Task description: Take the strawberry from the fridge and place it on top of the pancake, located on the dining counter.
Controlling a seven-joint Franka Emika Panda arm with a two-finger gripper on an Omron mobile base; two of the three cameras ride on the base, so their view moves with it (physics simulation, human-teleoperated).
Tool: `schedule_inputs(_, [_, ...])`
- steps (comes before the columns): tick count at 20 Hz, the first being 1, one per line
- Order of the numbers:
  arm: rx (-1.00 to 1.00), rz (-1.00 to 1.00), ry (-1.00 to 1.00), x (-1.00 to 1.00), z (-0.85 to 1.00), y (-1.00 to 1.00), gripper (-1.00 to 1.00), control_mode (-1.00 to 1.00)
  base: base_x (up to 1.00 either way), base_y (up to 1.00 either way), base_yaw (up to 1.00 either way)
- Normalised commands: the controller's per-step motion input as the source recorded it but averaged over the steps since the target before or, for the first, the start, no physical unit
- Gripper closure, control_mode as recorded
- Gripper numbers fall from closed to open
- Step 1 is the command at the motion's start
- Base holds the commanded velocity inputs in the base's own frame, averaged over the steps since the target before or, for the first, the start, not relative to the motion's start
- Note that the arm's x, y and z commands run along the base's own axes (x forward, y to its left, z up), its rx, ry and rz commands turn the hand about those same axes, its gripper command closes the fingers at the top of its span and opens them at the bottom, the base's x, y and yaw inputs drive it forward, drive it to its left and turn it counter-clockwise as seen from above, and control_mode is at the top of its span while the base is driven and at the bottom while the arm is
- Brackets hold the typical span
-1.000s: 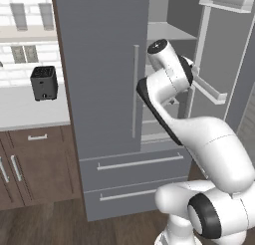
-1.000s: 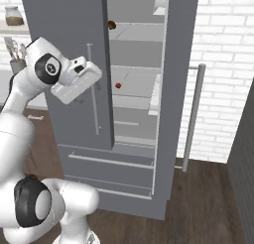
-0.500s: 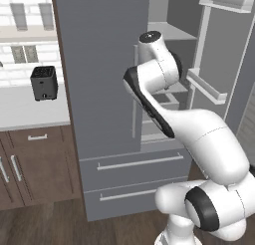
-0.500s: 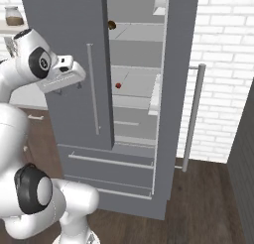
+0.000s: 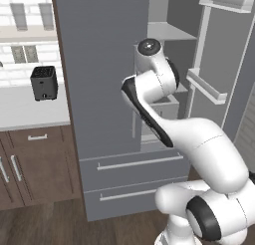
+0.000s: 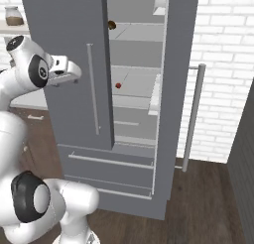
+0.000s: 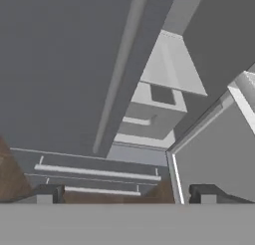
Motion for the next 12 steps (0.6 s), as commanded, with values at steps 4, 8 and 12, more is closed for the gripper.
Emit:
schedule_inputs(4, [0.13,-0.03,-0.06,0.23,0.07,0.00,-1.00,-1.00,0.00,0.00,0.00])
schedule_inputs(8, [0.11,-0.02,0.04,0.40,0.14,0.00,-1.00,-1.00,0.00,0.00,0.00])
schedule_inputs(12, [0.01,0.00,-0.05,0.51,0.00,0.00,-1.00,-1.00,0.00,0.00,0.00])
